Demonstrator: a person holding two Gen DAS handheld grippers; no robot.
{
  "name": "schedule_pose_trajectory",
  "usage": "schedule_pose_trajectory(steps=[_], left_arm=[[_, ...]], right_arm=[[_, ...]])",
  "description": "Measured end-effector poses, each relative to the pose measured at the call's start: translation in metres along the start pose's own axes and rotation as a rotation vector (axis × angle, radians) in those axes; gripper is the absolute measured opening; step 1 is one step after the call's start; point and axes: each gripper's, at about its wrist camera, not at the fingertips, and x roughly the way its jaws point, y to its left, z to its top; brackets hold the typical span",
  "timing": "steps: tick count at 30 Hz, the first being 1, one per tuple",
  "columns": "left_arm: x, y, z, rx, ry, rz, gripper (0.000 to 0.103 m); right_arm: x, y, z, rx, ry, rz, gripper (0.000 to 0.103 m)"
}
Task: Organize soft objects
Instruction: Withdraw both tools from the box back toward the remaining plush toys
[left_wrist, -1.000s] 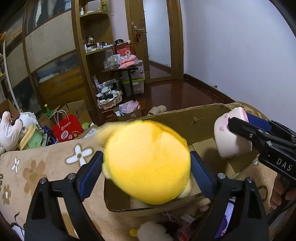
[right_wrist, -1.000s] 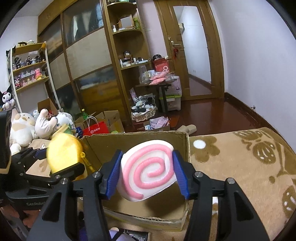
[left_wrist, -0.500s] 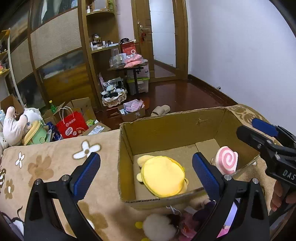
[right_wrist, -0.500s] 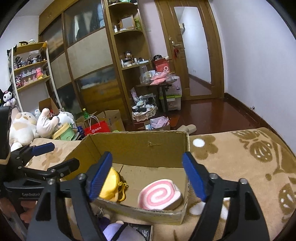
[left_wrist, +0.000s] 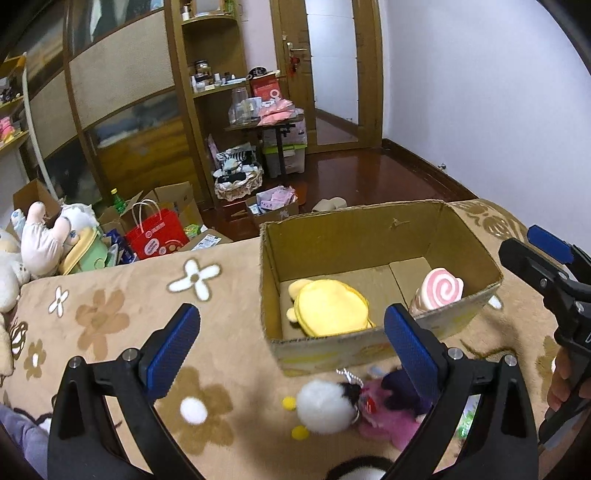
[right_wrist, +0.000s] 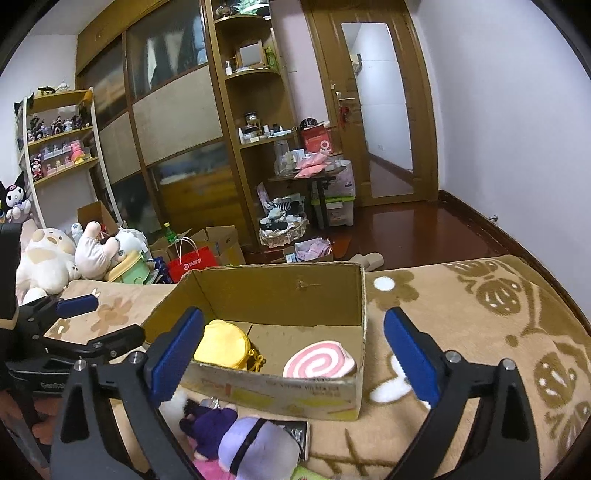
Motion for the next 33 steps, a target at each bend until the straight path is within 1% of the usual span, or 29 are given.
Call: schedule_pose_trajectory(steps=[4,10,16,22,25,33], left_arm=[[-0.015,0.004,-0.006,-0.010,0.020,0.021,0.099],[-0.036,0.013,-0.016,-0.031,0.029,0.040,0.099],[-0.049,0.018,-0.026,-0.050,0.059,0.055,0.099],[-0.055,0.020,-0.034,-0.053,0.091,0.061,0.099],[-0.055,0.020,-0.035,-0.060,0.104,0.051,0.099],[-0.047,0.025,-0.036,-0.084,0.128,0.047,0.099]], right_arm=[[-0.014,0.003,-0.001,-0.003,0.001,-0.006,0.102],[-0.033,0.008,-0.007,-0.016,0.013,-0.010,0.102],[-0.049,0.010,-0.013,-0.009,0.025,-0.009,0.102],[-0.057,0.014,-0.021,-0.002,0.037,-0.013,0.102],[-0.058,0.015,-0.024,-0.006,0.044,-0.013,0.102],[-0.054,0.020,-0.031,-0.025,0.063,-0.014,0.102]])
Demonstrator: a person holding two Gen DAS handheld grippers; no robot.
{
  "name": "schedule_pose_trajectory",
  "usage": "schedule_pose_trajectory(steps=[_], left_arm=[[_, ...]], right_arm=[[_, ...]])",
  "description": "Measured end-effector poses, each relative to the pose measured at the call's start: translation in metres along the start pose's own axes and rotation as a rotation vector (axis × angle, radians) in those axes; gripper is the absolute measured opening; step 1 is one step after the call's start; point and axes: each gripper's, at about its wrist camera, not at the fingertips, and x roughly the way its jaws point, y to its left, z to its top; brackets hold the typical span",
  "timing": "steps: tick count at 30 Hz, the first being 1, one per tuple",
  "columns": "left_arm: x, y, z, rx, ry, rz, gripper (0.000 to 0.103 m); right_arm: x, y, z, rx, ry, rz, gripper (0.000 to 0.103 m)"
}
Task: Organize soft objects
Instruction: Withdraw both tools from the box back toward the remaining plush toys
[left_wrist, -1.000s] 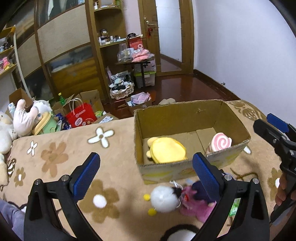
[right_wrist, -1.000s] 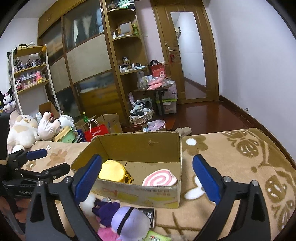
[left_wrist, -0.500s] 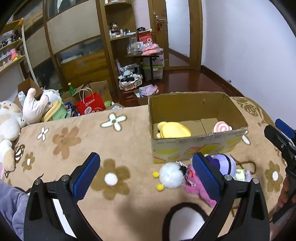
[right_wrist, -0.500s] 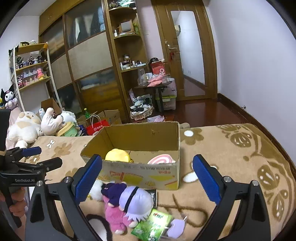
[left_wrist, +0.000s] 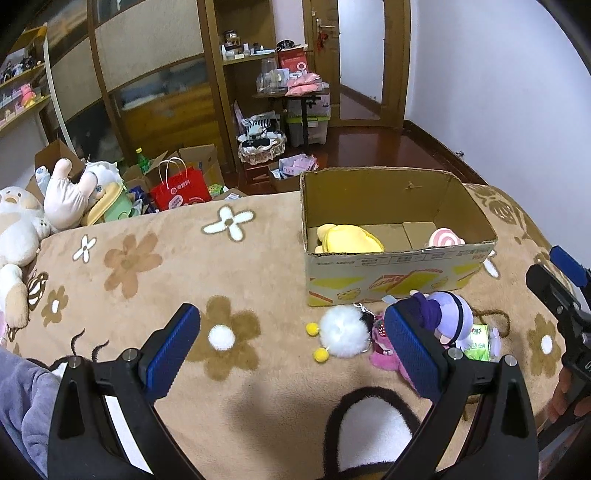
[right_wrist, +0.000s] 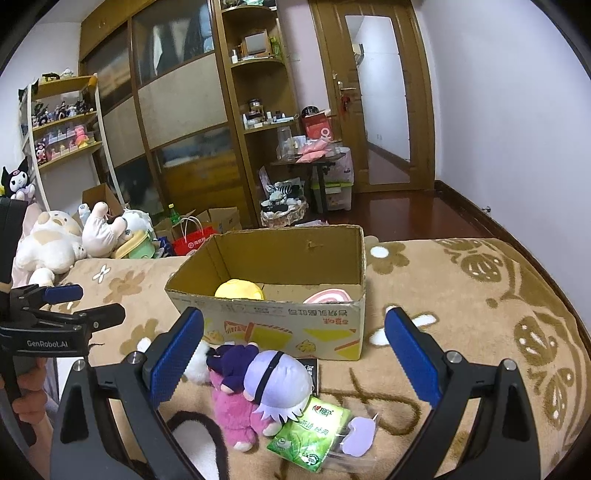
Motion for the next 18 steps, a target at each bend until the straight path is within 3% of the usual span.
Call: schedule_pose_trajectory(steps=[9,18], left_arm=[[0.025,0.000,0.005,-0.001,0.063,-0.014,0.099],[0.043,-0.013,0.018,0.034,0.079,-0.024,0.099]], right_arm=[[0.021,0.006,-0.002,-0.010,0.043,0.002,0.102],[0.039,0.010,-0.007,-0.022,0.087,0.013,0.102]])
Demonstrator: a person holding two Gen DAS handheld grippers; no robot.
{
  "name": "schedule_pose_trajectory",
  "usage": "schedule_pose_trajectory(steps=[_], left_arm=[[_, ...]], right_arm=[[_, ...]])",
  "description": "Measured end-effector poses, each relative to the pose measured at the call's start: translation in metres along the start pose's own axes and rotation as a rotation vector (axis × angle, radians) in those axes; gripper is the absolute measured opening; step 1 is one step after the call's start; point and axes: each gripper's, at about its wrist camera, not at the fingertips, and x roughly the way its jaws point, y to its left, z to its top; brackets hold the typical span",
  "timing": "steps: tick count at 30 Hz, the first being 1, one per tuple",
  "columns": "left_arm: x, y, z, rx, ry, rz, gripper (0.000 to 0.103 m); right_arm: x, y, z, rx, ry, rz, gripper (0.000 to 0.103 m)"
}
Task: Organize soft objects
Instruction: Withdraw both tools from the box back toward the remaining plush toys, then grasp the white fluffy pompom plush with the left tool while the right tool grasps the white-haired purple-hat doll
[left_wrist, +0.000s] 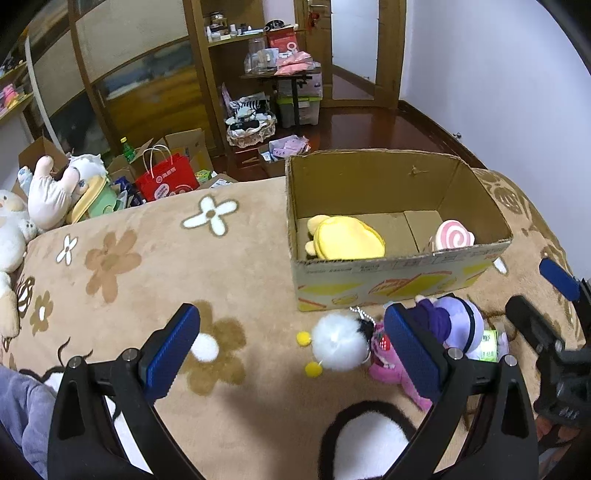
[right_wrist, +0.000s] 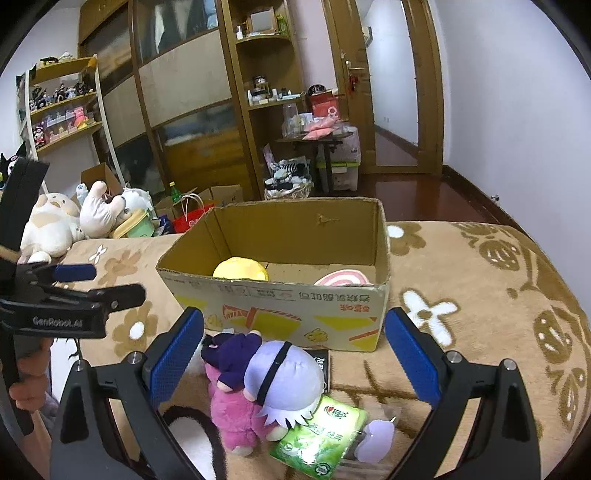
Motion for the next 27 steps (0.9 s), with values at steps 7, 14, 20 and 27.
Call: schedule_pose_trajectory(steps=[7,14,20,27], left_arm=[[0.029,-0.007,0.004,0.012,0.075,-0.009,0.099],[0.060,-0.009,0.004,0.006,0.161,-0.031,0.099],[0.083,-0.012,0.002,0.017,0.234,-0.069,0.099],[0.103,-0.013,-0.003,0.006,0.307,-0.095,0.099]], right_arm=[[0.024,0.005,-0.006,-0.018,0.055,0.012,0.102],[0.053,0.010,-0.015,-0.023,0.150,0.046,0.102],[0.078,0.013,-0.025,-0.022,0.245,0.093,0.102],[0.093,0.023,-0.034,-0.079,0.290,0.079,0.102]])
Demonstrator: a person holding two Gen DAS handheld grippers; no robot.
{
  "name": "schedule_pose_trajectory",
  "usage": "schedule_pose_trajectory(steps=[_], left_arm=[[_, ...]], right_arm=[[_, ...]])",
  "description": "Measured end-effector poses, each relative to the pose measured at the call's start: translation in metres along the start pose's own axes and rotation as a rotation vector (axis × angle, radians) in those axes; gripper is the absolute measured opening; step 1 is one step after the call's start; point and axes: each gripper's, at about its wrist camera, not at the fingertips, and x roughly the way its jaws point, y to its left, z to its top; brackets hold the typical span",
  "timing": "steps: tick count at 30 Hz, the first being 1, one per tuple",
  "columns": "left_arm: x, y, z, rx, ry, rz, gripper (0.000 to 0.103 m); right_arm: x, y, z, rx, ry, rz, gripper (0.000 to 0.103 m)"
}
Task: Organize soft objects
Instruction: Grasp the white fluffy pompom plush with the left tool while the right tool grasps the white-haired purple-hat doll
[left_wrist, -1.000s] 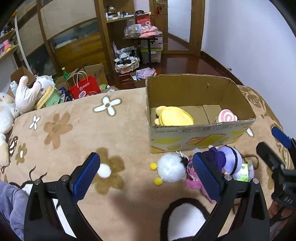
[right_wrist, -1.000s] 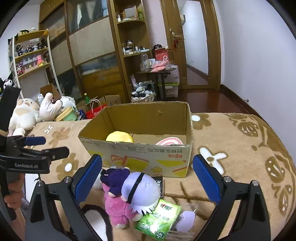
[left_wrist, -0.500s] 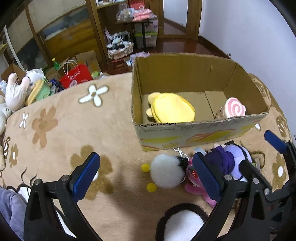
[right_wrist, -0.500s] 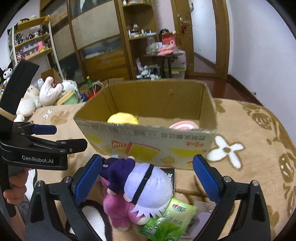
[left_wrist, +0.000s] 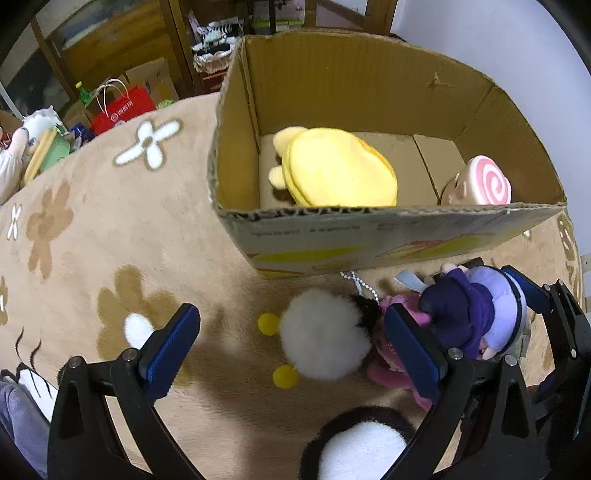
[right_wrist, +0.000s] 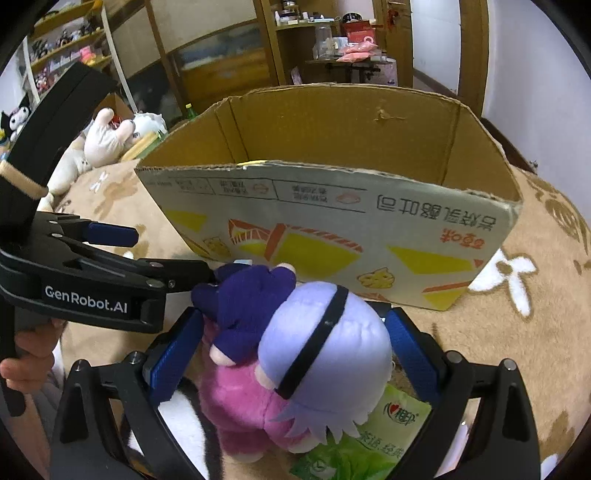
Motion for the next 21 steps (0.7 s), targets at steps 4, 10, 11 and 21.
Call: schedule_pose_trajectory(steps=[4,10,11,21], left_arm=[[0.004,0.004,0.001,-0.018,0.011,-0.017,0.099],[0.006,0.010,0.001,-0.042,0.026,-0.054,0.099],[0.005,0.010,0.001,-0.039,0.025,-0.054,0.099],[0.016,0.014,-0.002,-0.049,0.072,-0.065,0.099]], right_arm=[[0.000,-0.004,0.001,0.012,0.004,0.005,0.102],[0.002,-0.009,0.001,0.037,0.015,0.002,0.102],[0.002,-0.010,0.002,0.041,0.014,0.002,0.102],[0.000,-0.017,0.003,0.082,0.005,0.000,0.102]])
